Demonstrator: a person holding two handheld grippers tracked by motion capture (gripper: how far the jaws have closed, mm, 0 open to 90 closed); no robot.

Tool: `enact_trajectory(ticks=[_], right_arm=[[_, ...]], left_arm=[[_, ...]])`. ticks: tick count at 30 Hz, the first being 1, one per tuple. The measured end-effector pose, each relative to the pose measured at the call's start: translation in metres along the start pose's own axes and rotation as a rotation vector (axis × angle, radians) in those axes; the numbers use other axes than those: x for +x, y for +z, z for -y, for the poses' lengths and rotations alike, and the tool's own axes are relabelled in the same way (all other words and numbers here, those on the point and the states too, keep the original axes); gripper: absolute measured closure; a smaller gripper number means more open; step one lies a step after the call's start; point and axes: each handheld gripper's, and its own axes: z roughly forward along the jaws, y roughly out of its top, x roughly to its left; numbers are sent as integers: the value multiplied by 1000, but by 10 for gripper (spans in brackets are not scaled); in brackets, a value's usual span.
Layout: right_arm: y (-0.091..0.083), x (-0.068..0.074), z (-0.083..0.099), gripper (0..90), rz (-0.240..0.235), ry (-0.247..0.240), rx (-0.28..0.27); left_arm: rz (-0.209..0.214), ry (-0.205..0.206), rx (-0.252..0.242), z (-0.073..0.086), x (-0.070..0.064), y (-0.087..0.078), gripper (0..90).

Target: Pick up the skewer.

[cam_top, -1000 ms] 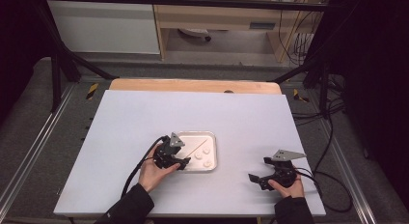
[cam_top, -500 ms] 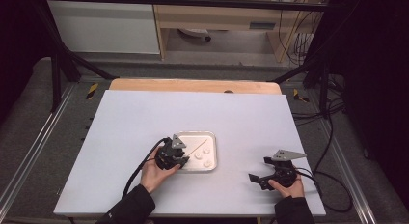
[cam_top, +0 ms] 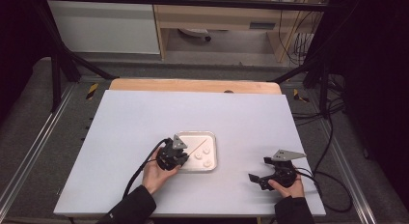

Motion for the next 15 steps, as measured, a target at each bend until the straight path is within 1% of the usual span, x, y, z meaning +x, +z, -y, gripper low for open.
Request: enact_trajectory(ticks=[4,15], right_arm=[[0,0,0,10,0,-1,0],[0,0,0,10,-3,-2,1]], left_arm=[[-1,-9,-3,0,0,0,874],[7,-35,-24,3,1,0,884]])
